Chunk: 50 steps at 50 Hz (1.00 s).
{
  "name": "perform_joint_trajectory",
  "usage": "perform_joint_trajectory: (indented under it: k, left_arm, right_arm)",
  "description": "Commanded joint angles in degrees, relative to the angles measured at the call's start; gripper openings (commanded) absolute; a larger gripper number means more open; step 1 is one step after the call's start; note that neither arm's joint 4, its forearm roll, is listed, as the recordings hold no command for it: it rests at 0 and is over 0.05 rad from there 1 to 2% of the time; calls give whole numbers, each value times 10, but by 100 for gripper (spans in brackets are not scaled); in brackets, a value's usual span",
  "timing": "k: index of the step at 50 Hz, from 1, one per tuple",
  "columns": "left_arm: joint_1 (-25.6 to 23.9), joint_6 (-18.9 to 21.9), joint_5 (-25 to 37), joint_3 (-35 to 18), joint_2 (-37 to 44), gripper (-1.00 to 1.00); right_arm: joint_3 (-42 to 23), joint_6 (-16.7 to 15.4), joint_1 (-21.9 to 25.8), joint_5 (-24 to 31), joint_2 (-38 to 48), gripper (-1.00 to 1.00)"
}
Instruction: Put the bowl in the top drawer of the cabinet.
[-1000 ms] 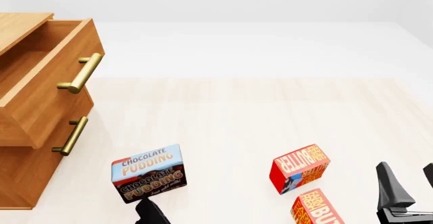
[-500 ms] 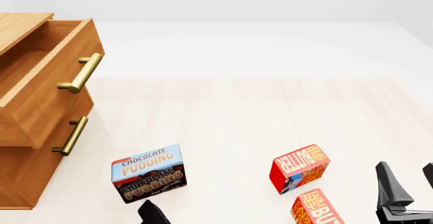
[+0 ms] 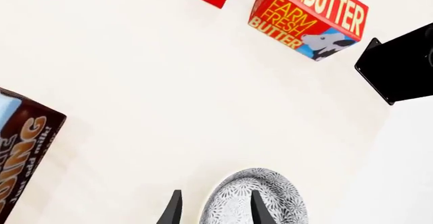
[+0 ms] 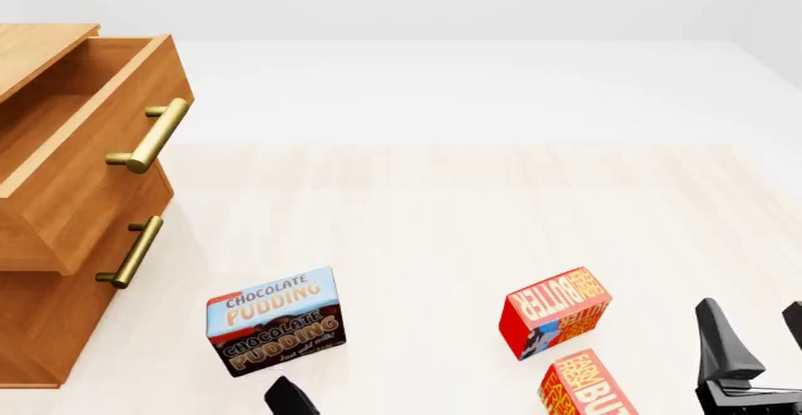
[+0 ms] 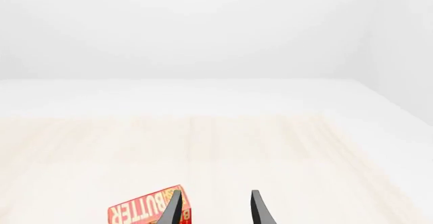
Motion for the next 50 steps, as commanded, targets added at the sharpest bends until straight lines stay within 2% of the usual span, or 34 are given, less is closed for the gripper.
perform_joint_trajectory:
  k: [1, 11, 19, 20, 50]
  left_arm:
    - [-4, -4, -14, 0, 13, 100]
    - [-7, -7, -26, 2, 21, 100]
    - [3, 4, -12, -3, 3, 100]
    - [5, 5, -13, -3, 4, -100]
    - [18, 28, 30, -21, -52, -100]
  right_arm:
    - [0, -1, -2, -3, 6, 100]
    - [0, -1, -2, -2, 4, 100]
    - [0, -1, -3, -2, 5, 100]
    - [0, 0, -2, -2, 4, 100]
    - [0, 0, 0, 2, -3, 100]
